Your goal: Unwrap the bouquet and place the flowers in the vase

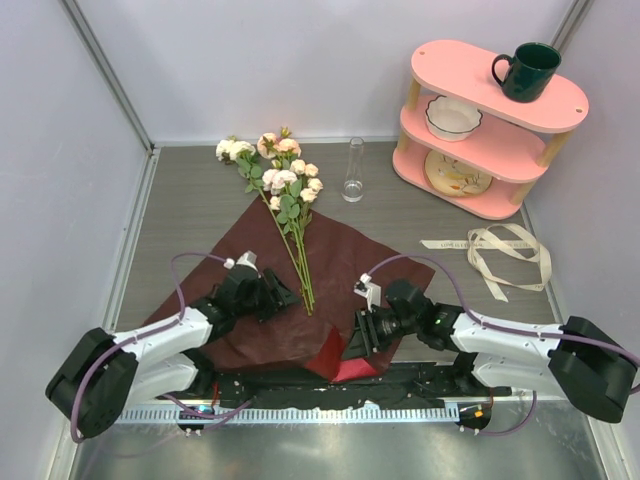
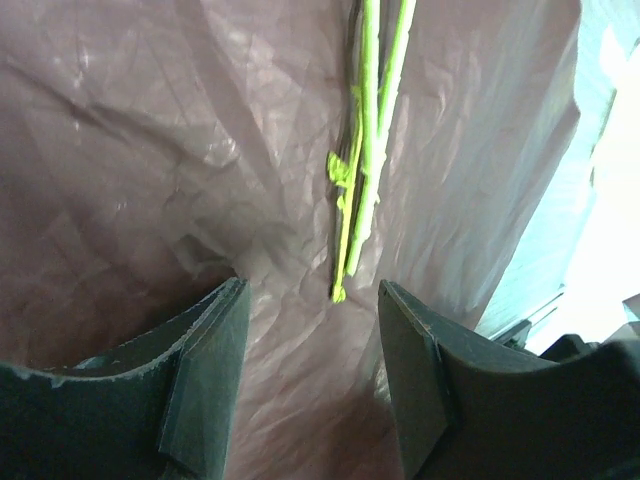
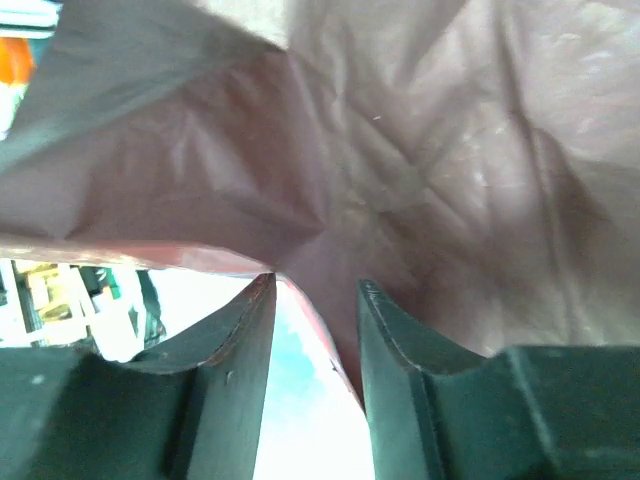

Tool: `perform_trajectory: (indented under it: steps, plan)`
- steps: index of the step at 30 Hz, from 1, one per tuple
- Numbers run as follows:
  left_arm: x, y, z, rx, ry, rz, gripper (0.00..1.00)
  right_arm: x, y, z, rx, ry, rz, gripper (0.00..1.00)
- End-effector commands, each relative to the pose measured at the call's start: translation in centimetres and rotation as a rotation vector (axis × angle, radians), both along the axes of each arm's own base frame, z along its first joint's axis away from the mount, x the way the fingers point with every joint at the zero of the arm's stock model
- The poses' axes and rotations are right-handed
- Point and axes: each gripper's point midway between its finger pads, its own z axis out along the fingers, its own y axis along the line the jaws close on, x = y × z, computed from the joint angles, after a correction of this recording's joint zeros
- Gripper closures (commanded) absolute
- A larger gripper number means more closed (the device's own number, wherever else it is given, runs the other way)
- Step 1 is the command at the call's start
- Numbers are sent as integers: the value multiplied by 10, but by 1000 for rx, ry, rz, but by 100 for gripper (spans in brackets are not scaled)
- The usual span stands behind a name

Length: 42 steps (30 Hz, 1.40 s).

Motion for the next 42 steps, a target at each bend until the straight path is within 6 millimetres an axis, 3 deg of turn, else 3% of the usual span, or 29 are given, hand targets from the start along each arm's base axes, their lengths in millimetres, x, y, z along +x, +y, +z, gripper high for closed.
perform_trajectory:
  steps: [1,5,7,10,17,21,23,26,28,32,33,35,39,40,42]
  plan:
    - [26,8,-6,23,-39,88,42,29,-3,-18,-97,-133,-79,64]
    - [38,6,-11,20,-29,106,42,50,6,-25,-103,-190,-140,93]
    - [43,10,-18,35,-6,117,42,53,11,-28,-90,-200,-141,99]
    - [53,12,-20,25,-12,139,42,66,17,-28,-72,-270,-152,99]
    - [80,19,-33,30,17,162,43,98,42,-3,-21,-421,-160,99]
    - [95,26,-52,13,64,174,45,122,44,-7,-88,-497,-170,99]
    - [104,22,-47,-13,53,157,48,132,47,-3,-87,-529,-159,99]
    - [108,20,-41,-9,42,134,49,130,51,6,-92,-550,-98,99]
    - [107,20,-29,-15,16,125,48,116,54,12,-56,-523,-33,99]
    - [90,20,-3,-50,-23,93,42,78,50,22,26,-406,70,86]
    - [85,19,3,-65,-30,79,42,68,49,24,50,-358,78,76]
    - [74,17,21,-97,-55,45,38,49,43,26,93,-301,122,66]
    - [53,7,56,-189,-98,-41,34,32,36,43,161,-277,143,44]
    - [47,5,62,-208,-102,-59,33,28,35,45,177,-259,153,32]
    - [41,7,77,-225,-134,-68,33,12,34,53,239,-218,224,27]
